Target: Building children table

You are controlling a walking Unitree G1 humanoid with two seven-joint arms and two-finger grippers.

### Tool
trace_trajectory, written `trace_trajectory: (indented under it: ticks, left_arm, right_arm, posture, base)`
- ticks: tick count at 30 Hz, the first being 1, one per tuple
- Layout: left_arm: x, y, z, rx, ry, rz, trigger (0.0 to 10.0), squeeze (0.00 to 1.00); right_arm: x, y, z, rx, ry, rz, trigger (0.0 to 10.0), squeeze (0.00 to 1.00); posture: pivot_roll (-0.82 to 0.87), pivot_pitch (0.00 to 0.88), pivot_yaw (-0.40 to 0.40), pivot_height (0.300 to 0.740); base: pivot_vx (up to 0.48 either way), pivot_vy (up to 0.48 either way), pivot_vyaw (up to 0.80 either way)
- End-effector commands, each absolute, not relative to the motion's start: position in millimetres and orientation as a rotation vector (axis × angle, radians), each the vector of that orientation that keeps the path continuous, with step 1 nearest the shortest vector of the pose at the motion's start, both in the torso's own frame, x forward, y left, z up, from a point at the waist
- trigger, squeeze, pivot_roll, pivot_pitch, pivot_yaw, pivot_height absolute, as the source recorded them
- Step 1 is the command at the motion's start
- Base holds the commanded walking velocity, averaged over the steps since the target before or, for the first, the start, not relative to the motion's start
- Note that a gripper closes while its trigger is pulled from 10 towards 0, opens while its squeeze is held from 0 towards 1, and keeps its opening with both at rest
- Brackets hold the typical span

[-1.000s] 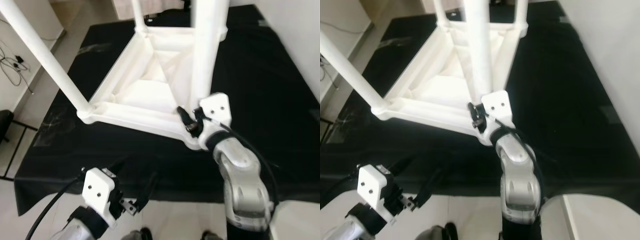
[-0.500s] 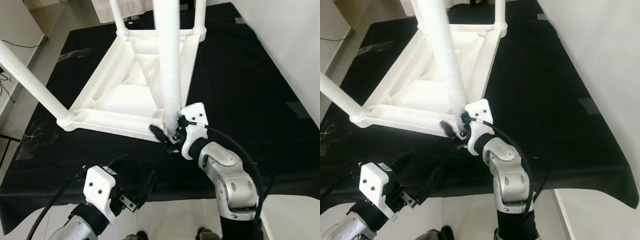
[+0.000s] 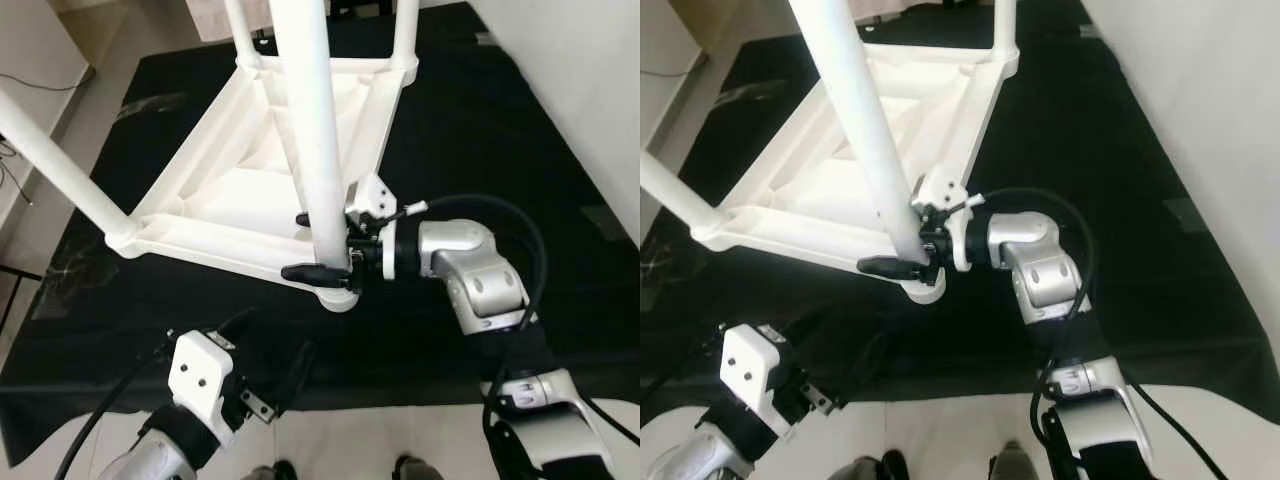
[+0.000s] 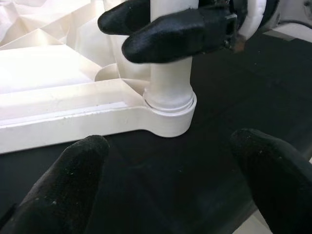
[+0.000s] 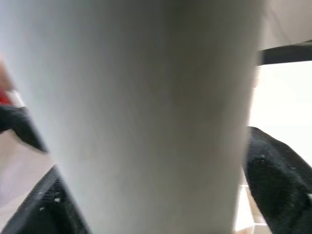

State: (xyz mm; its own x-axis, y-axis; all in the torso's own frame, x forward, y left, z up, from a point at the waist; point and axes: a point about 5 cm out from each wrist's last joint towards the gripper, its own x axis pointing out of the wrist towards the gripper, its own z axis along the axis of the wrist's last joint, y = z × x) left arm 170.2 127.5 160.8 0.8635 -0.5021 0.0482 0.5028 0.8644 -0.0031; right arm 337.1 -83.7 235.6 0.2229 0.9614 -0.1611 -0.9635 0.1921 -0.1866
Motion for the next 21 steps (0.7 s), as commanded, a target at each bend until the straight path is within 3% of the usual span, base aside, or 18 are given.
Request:
trace_trajectory:
  ticks: [1,12,16,17,21]
  left_arm:
    - [166.1,127.2,160.7,-0.012,-0.032,-0.524,10.0,0.00]
    - [162.5,124.1,162.8,-0.027,-0.032,-0.525,10.0,0.00]
    - [162.1,125.3,162.5,-0.030,-0.031,-0.523,10.0,0.00]
    - [161.9,126.2,162.2,-0.029,-0.030,-0.524,10.0,0.00]
    - [161.6,127.3,162.1,-0.029,-0.030,-0.523,10.0,0.00]
  right_arm:
    - [340.3,-74.3,235.3,-0.262,0.019,1.426,0.0,0.00]
    - [349.3,-94.2,230.4,-0.252,0.039,1.385,0.0,0.00]
    - [343.2,-126.1,217.1,-0.261,0.056,1.165,0.0,0.00]
    - [337.5,-133.4,208.8,-0.229,0.089,1.023,0.0,0.00]
    - [333.6,-138.8,202.9,-0.209,0.114,0.924,0.0,0.00]
  posture:
    - [0.01,0.266,0.099,0.740]
    - [0.00,0.289,0.094,0.740]
    - [-0.01,0.296,0.092,0.740]
    - [-0.02,0.297,0.088,0.740]
    - [-0.02,0.299,0.085,0.740]
  base:
    - [0.000,0.000,0.00]
    - [0.000,0.000,0.00]
    - [0.000,0.000,0.00]
    - [0.000,0.000,0.00]
    - [0.000,0.000,0.00]
